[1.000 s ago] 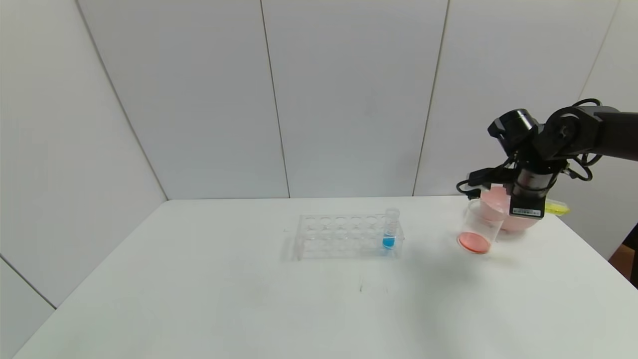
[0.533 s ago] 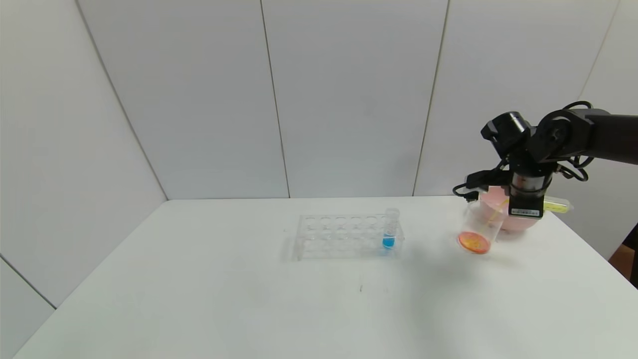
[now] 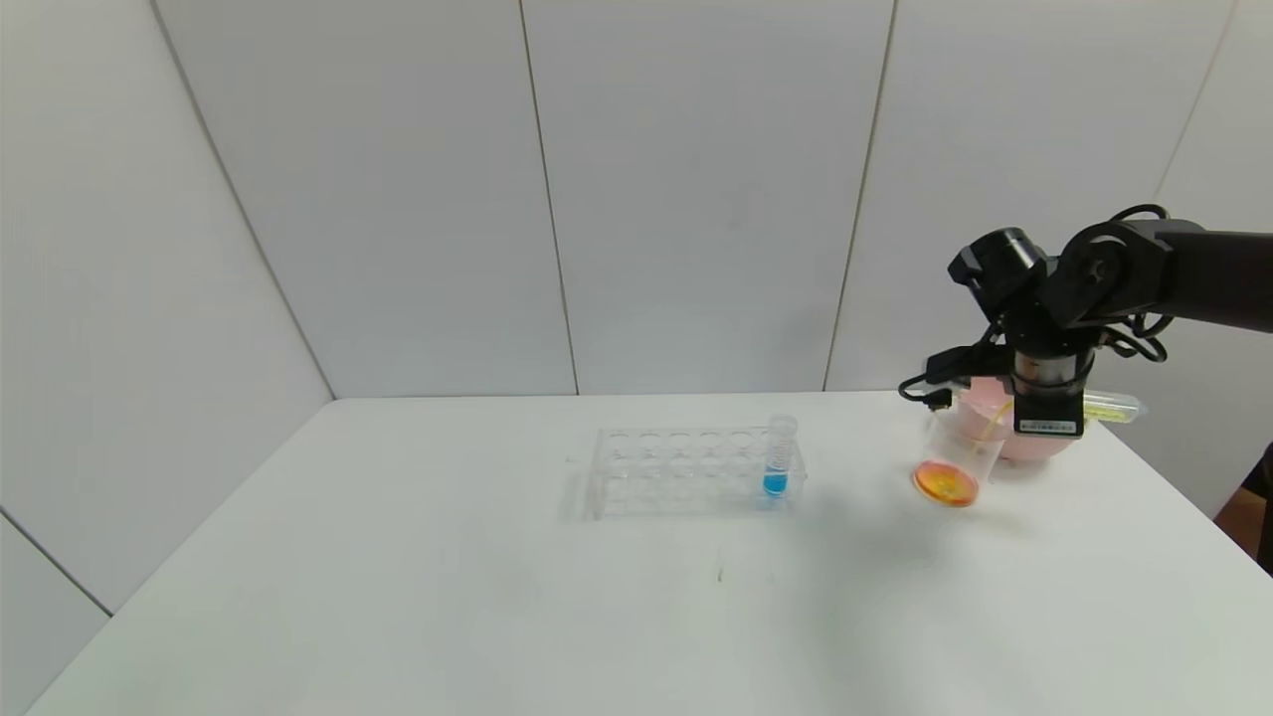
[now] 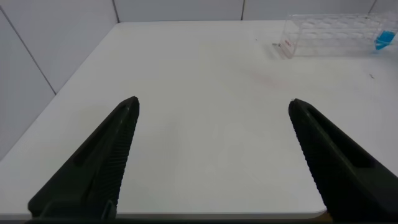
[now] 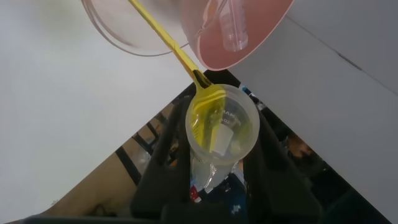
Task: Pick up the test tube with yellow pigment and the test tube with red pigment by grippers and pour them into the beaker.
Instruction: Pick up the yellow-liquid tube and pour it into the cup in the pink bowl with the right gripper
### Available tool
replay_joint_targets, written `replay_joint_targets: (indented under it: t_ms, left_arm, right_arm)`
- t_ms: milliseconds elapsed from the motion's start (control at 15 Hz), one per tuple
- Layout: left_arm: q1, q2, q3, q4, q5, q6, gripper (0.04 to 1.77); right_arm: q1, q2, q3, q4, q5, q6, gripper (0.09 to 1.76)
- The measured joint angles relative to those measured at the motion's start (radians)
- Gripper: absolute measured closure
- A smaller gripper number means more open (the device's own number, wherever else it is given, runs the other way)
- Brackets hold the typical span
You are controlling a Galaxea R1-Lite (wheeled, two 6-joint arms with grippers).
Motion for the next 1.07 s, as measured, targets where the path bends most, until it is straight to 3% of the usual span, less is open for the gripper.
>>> replay_joint_targets:
  t_ms: [467, 1067]
  left_arm:
    - [0.000, 0.000, 0.000, 0.000, 0.000, 0.000, 0.09]
    - [0.000, 0.000, 0.000, 0.000, 0.000, 0.000, 0.09]
  right_arm:
    - [0.015, 0.001, 0.000, -0.001, -0.046, -0.045, 1.31]
    - [0.054, 0.001, 0.000, -0.005, -0.186, -0.090, 1.31]
